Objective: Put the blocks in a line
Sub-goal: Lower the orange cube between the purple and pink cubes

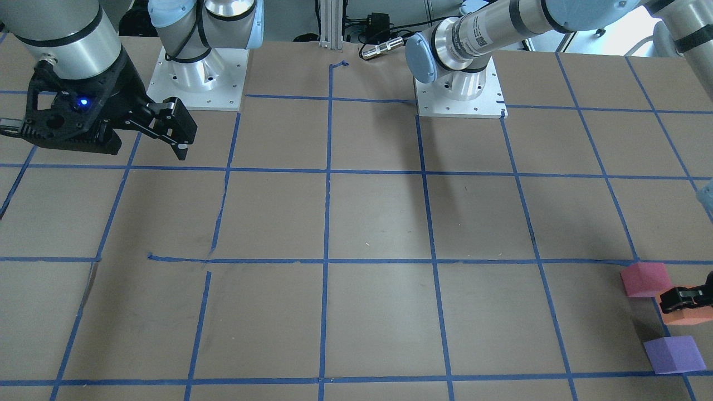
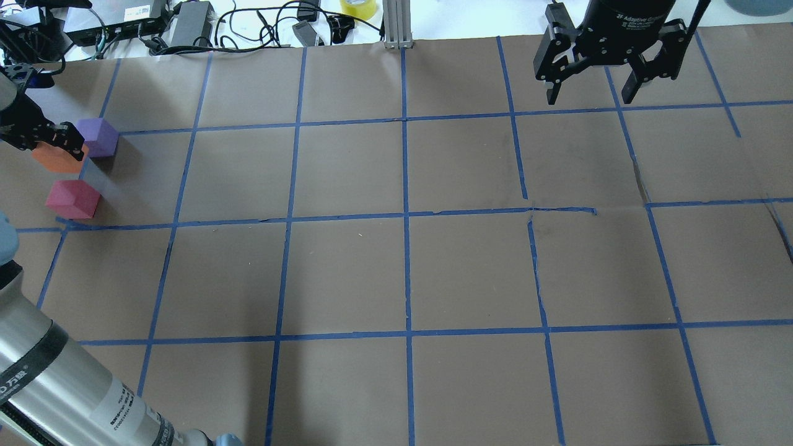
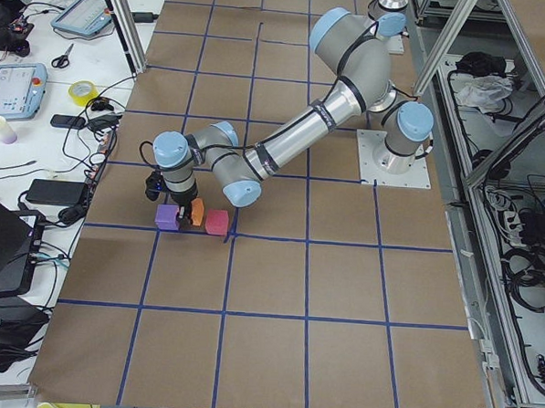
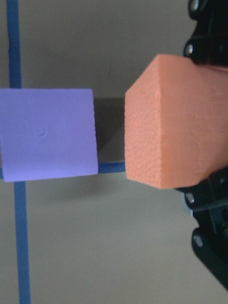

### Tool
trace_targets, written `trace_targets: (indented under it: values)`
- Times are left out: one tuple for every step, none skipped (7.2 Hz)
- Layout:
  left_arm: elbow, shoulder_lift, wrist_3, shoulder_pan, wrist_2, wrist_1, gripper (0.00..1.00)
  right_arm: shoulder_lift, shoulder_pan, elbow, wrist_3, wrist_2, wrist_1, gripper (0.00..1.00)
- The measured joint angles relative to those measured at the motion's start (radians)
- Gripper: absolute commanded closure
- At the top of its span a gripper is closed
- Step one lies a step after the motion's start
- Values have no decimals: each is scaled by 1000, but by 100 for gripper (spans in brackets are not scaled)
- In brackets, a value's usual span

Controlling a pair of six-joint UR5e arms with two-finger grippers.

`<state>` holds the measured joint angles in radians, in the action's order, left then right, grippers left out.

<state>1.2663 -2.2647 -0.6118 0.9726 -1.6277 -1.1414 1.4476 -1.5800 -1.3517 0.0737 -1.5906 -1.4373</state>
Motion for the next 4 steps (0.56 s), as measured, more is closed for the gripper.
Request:
trace_targets:
  values:
    - [0, -3, 2, 0, -6, 1, 100, 0, 0, -1, 0, 0, 0, 0]
    - [-1, -9, 2, 0, -9, 1, 100, 0, 0, -1, 1, 0, 0, 0]
    - [-3, -17, 2, 0, -10, 2, 100, 0, 0, -1, 1, 0, 1, 0]
    - [-4, -25, 3, 1, -8, 3, 100, 0, 0, -1, 1, 0, 1, 0]
